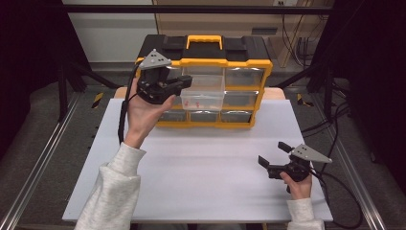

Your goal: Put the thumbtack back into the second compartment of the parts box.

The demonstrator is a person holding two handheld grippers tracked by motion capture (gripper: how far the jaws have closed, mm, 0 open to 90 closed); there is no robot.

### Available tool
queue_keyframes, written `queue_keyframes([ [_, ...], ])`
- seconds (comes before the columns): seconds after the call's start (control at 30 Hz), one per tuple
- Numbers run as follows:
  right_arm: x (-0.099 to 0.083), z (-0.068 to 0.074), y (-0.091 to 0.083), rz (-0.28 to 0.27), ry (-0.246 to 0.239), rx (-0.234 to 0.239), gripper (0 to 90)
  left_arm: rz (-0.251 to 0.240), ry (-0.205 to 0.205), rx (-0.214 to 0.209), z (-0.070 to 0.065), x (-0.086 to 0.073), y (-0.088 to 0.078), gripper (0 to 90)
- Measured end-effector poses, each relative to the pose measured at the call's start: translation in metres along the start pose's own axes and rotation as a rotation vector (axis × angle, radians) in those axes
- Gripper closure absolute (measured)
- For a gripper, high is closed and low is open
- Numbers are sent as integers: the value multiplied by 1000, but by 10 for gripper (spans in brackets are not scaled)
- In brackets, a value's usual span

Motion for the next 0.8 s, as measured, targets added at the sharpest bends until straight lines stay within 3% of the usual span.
queue_keyframes([
  [0.3,1,0,0,-4,2,1,2,66,-2,19,8,-20,25,855],
  [0.5,1,0,-1,-4,4,1,3,85,29,37,11,-24,29,845],
  [0.73,1,0,-1,-4,3,1,2,-11,-28,17,16,-22,17,692],
  [0.8,1,0,-1,-5,3,1,2,-65,-38,10,18,-21,8,606],
])
Point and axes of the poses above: each handheld gripper's, and its own axes: y roughly forward along the jaws, x roughly out of its top, z roughly to its left, the point moved 7 cm from there along y, roughly forward along the jaws, and after that the axes turned 15 degrees about -z, right-handed, at the moved point
